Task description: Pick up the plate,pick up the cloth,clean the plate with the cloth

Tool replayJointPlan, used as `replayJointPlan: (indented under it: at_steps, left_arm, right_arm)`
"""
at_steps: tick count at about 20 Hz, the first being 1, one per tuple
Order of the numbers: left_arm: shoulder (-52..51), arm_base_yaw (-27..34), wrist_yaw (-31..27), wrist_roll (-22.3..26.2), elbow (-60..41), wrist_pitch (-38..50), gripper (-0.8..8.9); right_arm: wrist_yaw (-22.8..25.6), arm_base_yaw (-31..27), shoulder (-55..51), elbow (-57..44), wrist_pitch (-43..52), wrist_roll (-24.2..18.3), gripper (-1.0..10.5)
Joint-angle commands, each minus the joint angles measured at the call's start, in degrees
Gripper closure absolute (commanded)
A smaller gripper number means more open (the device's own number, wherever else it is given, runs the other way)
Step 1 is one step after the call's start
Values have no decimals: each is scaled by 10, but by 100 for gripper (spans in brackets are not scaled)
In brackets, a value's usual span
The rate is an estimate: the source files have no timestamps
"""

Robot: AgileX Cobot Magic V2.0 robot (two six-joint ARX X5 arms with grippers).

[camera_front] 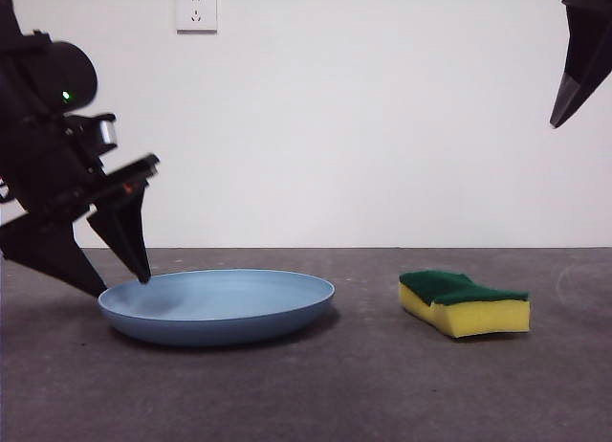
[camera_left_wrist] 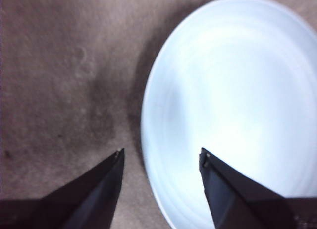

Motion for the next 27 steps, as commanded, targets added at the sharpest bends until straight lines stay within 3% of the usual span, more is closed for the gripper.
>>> replayJointPlan:
  at_steps: [1,6,9,14,18,20,24,27]
  left_arm:
    - [22,-8,-22,-3,-1,6,557]
    - [35,-10,-28,-3,-1,19,592]
    - [35,-10,-27,13,-1,19,832]
    - [31,-10,-29,32,5,22,822]
    - [0,-10,-29,49,57,-44,822]
    - [-26,-11,-30,61,90,-82,822]
    - [-101,-11,-75,94,150,-162,822]
    - [-159,-11,-81,105,169,-196,822]
  right_arm:
    - [-1,2,1,2,2,5,537]
    - [-1,2,1,2,2,5,537]
    - [-1,2,1,2,2,6,538]
    - [0,13,1,2,5,4,541]
    - [4,63,16,17,23,3,548]
    - [6,93,43,40,23,-7,614]
    - [95,148,131,94,23,-21,614]
    - [127,166,204,118,28,-28,638]
